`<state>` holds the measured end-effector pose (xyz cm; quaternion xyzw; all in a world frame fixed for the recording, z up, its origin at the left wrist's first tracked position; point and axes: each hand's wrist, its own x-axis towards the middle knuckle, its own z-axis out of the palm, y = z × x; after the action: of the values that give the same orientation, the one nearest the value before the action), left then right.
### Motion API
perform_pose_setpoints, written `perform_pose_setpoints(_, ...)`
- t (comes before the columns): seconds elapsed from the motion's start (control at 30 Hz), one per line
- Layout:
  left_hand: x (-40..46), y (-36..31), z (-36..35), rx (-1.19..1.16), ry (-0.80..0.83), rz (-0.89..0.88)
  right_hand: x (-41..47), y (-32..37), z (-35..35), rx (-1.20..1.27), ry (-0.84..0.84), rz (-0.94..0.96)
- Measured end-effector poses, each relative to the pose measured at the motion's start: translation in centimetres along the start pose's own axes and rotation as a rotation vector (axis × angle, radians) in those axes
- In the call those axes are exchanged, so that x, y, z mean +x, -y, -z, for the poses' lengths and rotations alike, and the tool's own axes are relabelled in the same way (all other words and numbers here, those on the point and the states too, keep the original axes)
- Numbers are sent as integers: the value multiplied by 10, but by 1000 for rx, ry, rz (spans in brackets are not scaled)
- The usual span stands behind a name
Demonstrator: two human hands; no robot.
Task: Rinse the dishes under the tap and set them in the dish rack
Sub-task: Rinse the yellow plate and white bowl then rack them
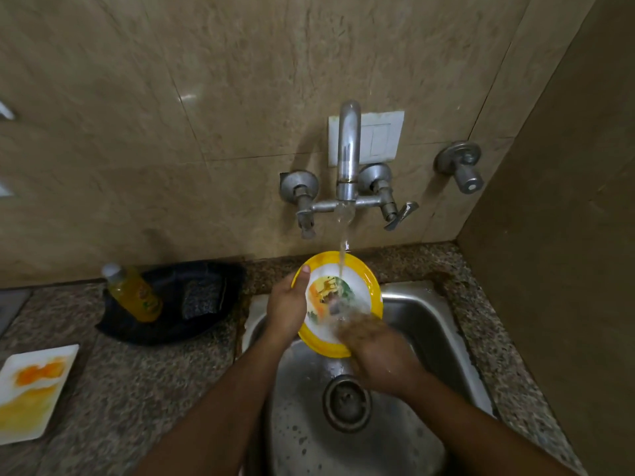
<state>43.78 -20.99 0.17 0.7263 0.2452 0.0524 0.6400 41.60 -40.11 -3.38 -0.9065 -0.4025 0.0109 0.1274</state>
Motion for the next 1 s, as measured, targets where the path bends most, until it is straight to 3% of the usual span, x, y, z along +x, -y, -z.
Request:
perform_pose_setpoints(0.13,9,-17,-3,37,30,-40,7,14,-6,141,22,-17)
perform_pose_setpoints(0.23,11,-9,7,63,14,-22,-2,-10,0,-21,45,42)
perform_pose_setpoints(0.4,6,-13,2,249,63,-157,3,-11,-11,-193,120,-76)
perform_pose_setpoints(0.5,6,-20,12,414,88,-360,-6,-14,-5,-61,94,-60)
perform_pose_setpoints(0.67,-9,-1,25,736,74,-824,-20,-31,10,98,-146,-265)
perform_pose_setpoints(0.83,-29,22,33,1008,-34,-1096,-21,-27,7,19,-194,-356)
perform_pose_setpoints(1.0,-38,28,39,1085,-99,-1211,-23,-18,2,-30,-187,-404)
